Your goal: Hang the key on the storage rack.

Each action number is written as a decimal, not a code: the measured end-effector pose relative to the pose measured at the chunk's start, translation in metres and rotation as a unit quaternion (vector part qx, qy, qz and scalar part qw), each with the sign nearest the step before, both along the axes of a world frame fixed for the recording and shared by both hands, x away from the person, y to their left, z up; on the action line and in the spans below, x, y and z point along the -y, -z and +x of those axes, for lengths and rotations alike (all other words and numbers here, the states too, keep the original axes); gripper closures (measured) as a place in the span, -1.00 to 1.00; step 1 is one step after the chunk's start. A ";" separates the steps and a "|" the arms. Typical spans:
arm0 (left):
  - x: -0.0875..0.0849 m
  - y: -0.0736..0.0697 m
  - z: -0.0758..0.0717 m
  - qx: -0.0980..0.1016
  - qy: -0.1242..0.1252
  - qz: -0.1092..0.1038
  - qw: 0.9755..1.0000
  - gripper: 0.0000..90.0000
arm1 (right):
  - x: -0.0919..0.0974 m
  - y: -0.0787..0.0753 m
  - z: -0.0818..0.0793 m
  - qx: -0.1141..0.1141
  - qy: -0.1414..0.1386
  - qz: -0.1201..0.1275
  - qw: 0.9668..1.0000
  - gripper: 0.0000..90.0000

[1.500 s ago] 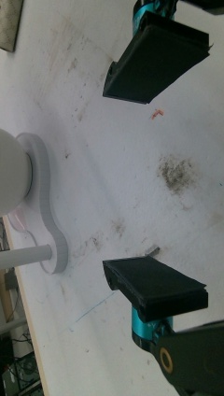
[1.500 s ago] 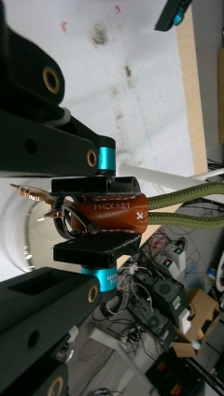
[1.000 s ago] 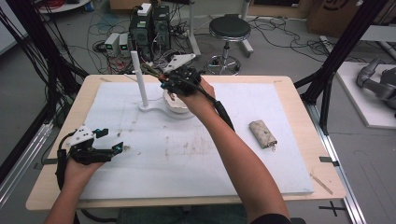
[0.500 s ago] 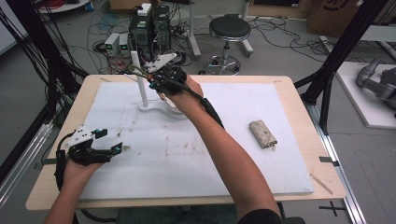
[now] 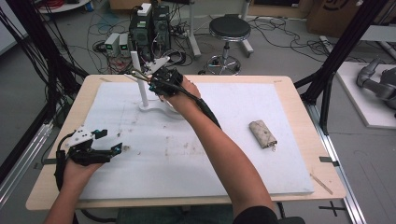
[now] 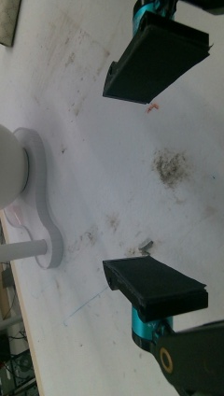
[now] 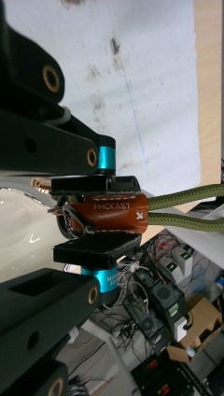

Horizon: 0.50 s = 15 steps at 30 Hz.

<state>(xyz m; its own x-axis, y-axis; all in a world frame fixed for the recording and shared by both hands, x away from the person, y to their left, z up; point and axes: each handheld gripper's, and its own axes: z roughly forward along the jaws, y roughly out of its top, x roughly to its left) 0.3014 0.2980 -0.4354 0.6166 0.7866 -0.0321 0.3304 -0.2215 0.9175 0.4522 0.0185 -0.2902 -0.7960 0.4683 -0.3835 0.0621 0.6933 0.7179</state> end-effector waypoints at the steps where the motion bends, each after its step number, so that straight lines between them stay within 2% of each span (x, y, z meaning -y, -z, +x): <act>1: 0.000 0.000 0.000 0.000 0.000 0.001 1.000 -0.67 | 0.000 0.001 0.001 0.000 0.004 -0.003 1.000 0.53; 2: -0.001 0.000 0.000 0.000 0.000 0.000 1.000 -0.67 | 0.000 0.002 0.001 0.002 0.012 -0.007 1.000 0.50; 4: -0.001 0.000 0.000 0.000 -0.001 -0.001 1.000 -0.67 | 0.000 0.002 0.002 0.013 0.023 -0.009 1.000 0.21; 5: -0.001 0.000 0.000 0.000 -0.001 -0.001 1.000 -0.67 | 0.001 0.001 0.001 0.014 0.030 -0.006 0.999 0.14; 9: 0.000 0.000 0.001 -0.001 0.001 0.000 1.000 -0.67 | 0.010 -0.006 -0.005 0.016 0.026 0.011 0.999 0.02; 15: 0.004 0.001 0.003 -0.002 0.008 0.002 1.000 -0.67 | 0.041 -0.011 -0.019 0.015 0.026 0.047 0.998 -0.07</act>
